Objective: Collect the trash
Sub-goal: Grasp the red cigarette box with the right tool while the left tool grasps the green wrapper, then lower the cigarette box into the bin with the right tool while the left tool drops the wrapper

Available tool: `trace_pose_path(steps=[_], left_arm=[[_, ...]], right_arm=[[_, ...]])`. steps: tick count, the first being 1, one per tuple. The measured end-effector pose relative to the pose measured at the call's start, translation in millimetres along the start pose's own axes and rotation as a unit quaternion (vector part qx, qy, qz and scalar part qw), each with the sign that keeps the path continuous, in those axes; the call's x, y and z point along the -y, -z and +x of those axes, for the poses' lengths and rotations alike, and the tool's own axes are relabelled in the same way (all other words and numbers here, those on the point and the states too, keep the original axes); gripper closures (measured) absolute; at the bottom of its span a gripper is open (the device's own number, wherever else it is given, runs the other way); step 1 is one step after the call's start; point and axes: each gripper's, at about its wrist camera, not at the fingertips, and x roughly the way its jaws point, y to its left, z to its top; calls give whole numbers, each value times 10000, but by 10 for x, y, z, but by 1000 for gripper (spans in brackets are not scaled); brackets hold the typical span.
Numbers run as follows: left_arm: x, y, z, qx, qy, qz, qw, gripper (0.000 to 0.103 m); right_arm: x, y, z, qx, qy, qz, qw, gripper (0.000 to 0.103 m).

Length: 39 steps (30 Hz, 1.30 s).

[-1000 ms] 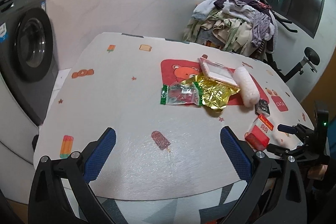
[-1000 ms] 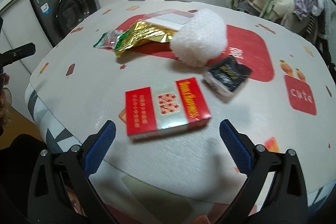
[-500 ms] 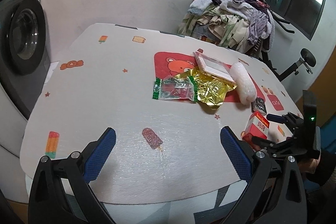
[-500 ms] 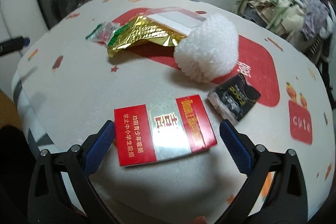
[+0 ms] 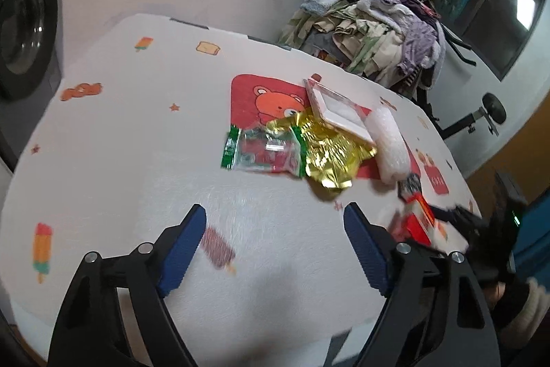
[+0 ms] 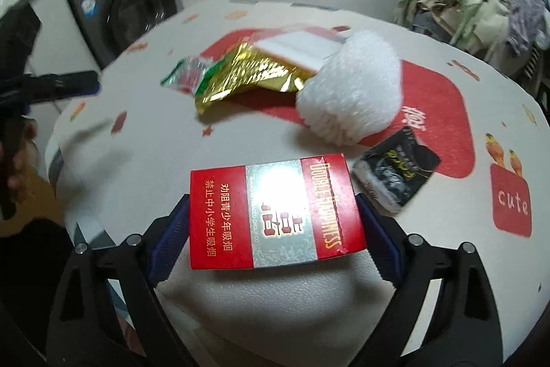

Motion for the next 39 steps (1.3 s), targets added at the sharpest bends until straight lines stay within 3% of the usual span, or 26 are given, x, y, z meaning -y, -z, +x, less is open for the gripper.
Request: trace_pose_path(steps=[4,7,12,15,18,27,28,29,30,32,34,39], left_arm=[[-121,-252,308,-207,164,-723,9970,37],[-137,-396,472,-239,134,-975,9949,38],[8,-579,785,-369,-347,-577,9971,36],[82,-612,918,-391,-741,-157,9964,22],[71,-619,1057,-551,-978,-69,9937,9],[180,-556,1208,-615,-1254,430,9893,6],[169,-550,1198,-579,-1270,441,9892,12],[162,-551,1179,-532,-1374,476,9879,28],[159,-552,1153,-513,-1413,535,9872,35],[125,-559,1086,-549,-1142,502,9907,56],[123,-542,1014,-565,-1032,554,9915,63],[207,-390,751,-480,-764,887,9920,70]], right_arm=[[77,31,-134,214,73,265,9994,13],[142,62,-201,288,92,373,9988,13],[305,157,-305,374,177,596,9974,13],[381,208,-340,396,189,701,9966,13],[440,270,-347,375,235,749,9962,13],[519,363,-323,318,260,893,9952,13],[507,362,-331,329,258,884,9952,13],[499,357,-336,339,257,872,9953,13],[494,349,-341,347,257,864,9953,13],[481,340,-361,372,259,857,9953,13],[473,335,-382,394,265,860,9952,13],[416,319,-459,464,264,836,9951,13]])
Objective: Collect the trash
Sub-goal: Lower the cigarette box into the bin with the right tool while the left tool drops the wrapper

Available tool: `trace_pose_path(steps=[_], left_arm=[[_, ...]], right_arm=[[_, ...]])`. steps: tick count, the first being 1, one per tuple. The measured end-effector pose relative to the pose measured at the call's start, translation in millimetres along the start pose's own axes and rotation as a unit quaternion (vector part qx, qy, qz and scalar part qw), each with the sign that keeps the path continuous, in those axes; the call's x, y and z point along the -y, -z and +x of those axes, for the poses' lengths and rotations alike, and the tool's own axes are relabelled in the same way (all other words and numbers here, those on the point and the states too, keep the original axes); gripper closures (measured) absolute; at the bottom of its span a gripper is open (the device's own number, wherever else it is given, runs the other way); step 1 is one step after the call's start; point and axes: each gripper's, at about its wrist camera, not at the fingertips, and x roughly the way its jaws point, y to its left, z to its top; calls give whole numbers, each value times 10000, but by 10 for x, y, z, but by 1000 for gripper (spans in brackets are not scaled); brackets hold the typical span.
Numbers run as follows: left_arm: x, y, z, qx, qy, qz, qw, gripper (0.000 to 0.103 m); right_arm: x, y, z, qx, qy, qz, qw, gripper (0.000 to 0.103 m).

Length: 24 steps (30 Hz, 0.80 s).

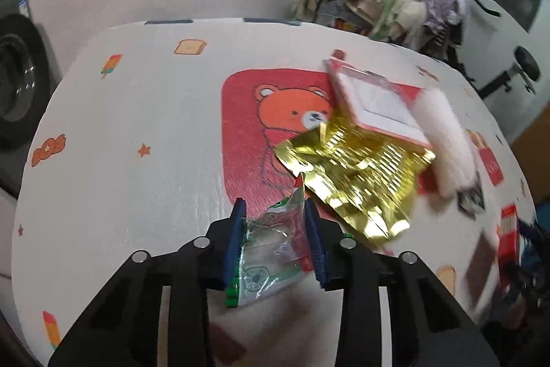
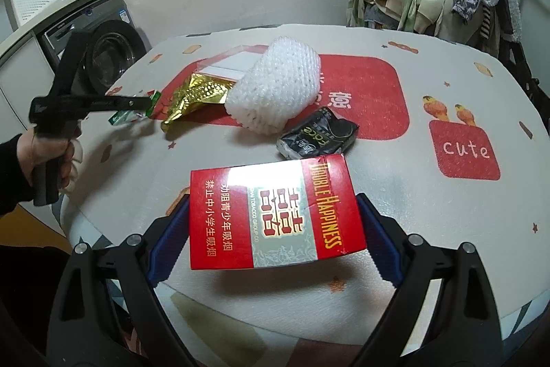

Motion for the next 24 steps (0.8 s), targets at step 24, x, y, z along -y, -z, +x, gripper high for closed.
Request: trace_pose_path(steps=[24], left_arm=[[880,1115,-1213,287,863,611,9940,70]], right_arm=[[-307,431,-788,151,150,-263,9994,13]])
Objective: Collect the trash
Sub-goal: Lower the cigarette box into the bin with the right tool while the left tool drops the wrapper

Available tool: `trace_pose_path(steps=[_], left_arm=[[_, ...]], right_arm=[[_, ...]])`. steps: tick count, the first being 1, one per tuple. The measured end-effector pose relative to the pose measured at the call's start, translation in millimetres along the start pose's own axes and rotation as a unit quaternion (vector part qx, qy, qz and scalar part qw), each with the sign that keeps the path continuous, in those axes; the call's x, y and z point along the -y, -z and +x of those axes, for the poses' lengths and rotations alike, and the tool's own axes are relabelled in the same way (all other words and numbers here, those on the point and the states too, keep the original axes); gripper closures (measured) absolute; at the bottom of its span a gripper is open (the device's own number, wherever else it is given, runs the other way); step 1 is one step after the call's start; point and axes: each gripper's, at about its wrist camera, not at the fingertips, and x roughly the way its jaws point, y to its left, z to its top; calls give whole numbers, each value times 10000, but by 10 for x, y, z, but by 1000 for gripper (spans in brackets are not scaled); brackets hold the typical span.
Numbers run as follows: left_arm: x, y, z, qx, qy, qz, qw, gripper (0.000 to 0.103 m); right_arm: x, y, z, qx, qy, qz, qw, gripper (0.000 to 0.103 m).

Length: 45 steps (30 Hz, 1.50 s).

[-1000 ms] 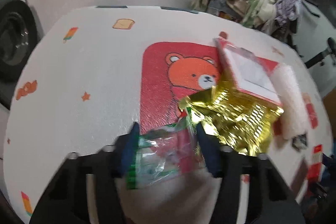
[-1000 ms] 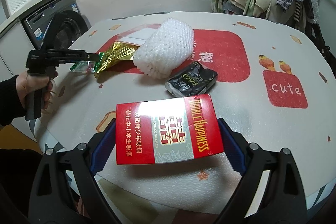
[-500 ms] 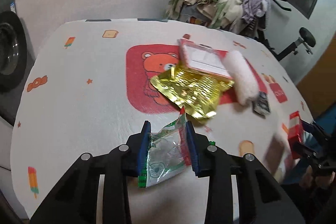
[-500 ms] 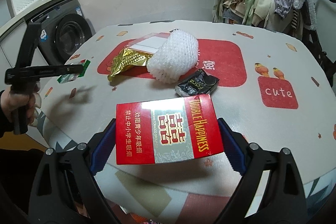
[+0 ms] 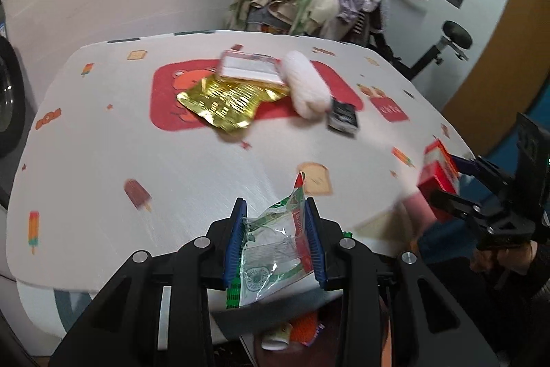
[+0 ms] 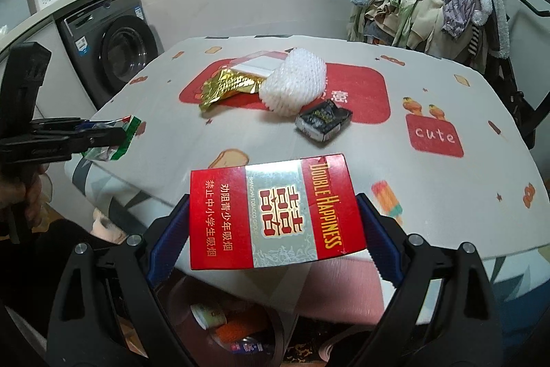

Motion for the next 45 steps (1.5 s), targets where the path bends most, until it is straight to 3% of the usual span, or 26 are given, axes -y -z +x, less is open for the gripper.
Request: trace_pose_path(steps=[14,36,42,44,45], left_arm=[[463,485,-100,-104,245,421,9988,68],[660,973,0,-560,464,788,9942,62],[756,1017,1,-586,643,964,9915,47],[779,1011,-28,-525,644,1013,9914,33],[789,999,-49,-470,618,1029,9917,32]], right_arm=[[-139,409,-237,-112,30,-34,9999,13],[-138,641,-288,-114,-48,202,9997,13],[-173,719,-243,-211,-89,212,9995,13],[-184,736,-239,-225,-106,225,9994,13],[-190,746,-235,-233,-111,227,9994,13]])
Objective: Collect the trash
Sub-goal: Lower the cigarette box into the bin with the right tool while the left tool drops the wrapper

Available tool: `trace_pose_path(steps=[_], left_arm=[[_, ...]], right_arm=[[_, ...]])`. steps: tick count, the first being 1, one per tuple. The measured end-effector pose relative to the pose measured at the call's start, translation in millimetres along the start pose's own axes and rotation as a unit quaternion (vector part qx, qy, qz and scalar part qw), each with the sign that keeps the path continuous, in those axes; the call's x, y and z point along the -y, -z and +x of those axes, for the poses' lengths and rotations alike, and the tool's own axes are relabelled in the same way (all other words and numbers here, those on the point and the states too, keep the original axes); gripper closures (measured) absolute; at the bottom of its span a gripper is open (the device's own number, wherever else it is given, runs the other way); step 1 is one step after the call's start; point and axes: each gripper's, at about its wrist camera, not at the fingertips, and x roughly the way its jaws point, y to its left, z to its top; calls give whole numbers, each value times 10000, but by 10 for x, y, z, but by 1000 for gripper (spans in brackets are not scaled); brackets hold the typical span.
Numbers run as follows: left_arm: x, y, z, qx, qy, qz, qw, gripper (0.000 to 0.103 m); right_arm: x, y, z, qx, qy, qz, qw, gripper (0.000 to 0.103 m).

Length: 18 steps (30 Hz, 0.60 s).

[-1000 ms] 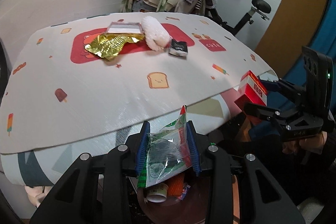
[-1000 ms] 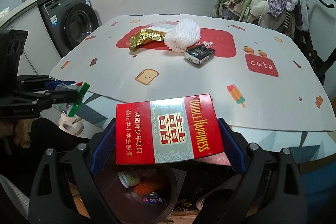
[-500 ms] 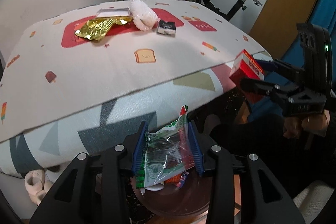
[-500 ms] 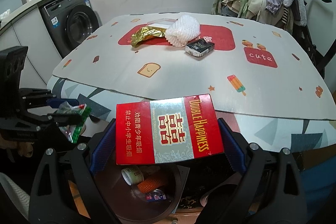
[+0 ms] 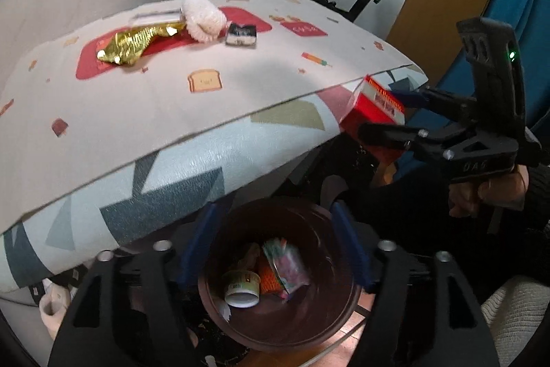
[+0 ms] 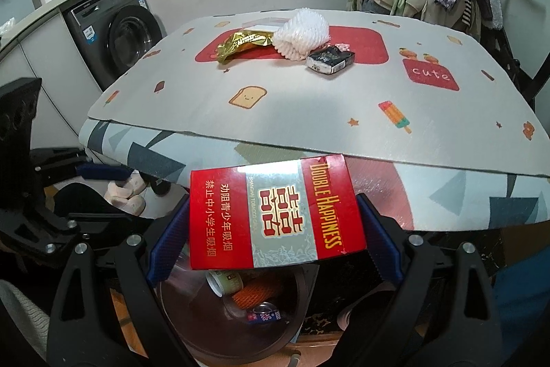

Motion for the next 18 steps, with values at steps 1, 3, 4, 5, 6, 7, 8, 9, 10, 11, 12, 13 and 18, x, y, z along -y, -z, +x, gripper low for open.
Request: trace_pose_path(steps=[1,3,4,5,6,7,8,9,10,11,12,13,18], left_arm=[[1,-10,-25,47,-29,4,10000,28],[-18,-39,-98,190,-152,-48,9997,21],[-37,-54,-152,296,-239,-96,9992,17],[-53,-69,-193,373,-302,-140,9988,13],[-75,-85,-234,449,-375,-191,9981,11],[-101,-95,-277,527,-458,-244,9973,9],[-134,-110,-325,610,-565,-311,9961,8],[-166,-116,-363,666,-649,-369,9950,7],[-197,-121,-399,705,-713,-412,9941,7],[-237,-125,-434,752,-792,-469,9929,6],[-282,-127,-468,795,-867,-532,9916,6],[-309,-127,-486,815,-902,-569,9910,6],[-546,-72,-535,778,-992,-985,9871,6]], right_arm=[[-9,15,11,-20,-9,0,10000,13],[-21,38,27,-50,-26,-8,10000,13],[-35,55,45,-78,-39,-16,10000,13],[-49,71,63,-109,-52,-27,9999,13],[-63,88,81,-139,-61,-40,9999,13],[-83,111,108,-181,-79,-56,9998,13],[-103,132,133,-221,-99,-72,9997,13],[-132,160,167,-272,-121,-99,9995,13],[-153,178,186,-301,-131,-120,9994,13],[-177,201,211,-334,-142,-146,9992,13],[-204,228,243,-371,-162,-166,9990,13],[-216,249,260,-391,-177,-173,9989,13],[-304,336,362,-523,-224,-231,9981,13]])
